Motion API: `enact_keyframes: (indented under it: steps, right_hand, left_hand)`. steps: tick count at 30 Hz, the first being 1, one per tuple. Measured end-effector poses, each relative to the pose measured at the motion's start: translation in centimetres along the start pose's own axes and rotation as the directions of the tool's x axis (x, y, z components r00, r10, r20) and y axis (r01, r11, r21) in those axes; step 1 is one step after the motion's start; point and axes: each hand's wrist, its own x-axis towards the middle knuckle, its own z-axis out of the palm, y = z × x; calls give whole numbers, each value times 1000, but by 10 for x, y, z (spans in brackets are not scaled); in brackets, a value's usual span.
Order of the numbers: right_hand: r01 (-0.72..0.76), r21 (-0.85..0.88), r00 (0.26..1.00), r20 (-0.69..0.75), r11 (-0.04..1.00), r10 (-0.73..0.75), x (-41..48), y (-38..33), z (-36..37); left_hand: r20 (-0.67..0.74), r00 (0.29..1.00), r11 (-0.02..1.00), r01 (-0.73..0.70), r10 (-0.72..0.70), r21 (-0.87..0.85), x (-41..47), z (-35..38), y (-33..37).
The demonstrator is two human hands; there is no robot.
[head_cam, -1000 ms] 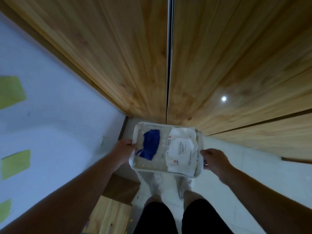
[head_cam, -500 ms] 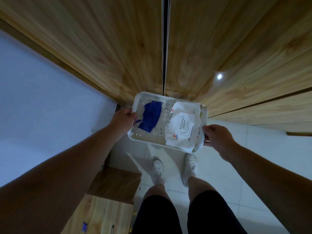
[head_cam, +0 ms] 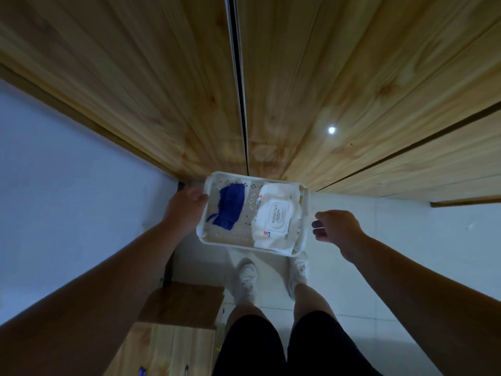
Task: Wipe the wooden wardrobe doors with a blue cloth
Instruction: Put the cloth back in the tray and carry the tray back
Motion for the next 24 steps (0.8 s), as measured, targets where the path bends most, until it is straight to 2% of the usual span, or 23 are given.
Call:
enact_keyframes:
  steps: [5, 9, 17, 21, 24]
  right_hand:
    - [79, 5, 997, -4, 997, -79, -69, 31, -46]
    - [81, -2, 996, -50, 997, -81, -132, 82, -88]
    - [-6, 123, 993, -120, 992, 21, -212, 220, -158]
    - [-61, 307, 980, -163, 950, 115, -235, 290, -185]
    - [-80, 392, 971, -178, 916, 162, -248, 348, -204]
  left_hand:
    - [13, 1000, 963, 11, -8, -270, -47, -24, 15]
    - [130, 991, 950, 63, -24, -305, -102, -32, 30]
    - [313, 950, 996, 17, 12, -89, -168, 19, 65]
    - [453, 889, 990, -110, 59, 86, -190, 70, 101]
    - [568, 818, 949, -246, 93, 199, -210, 109, 141]
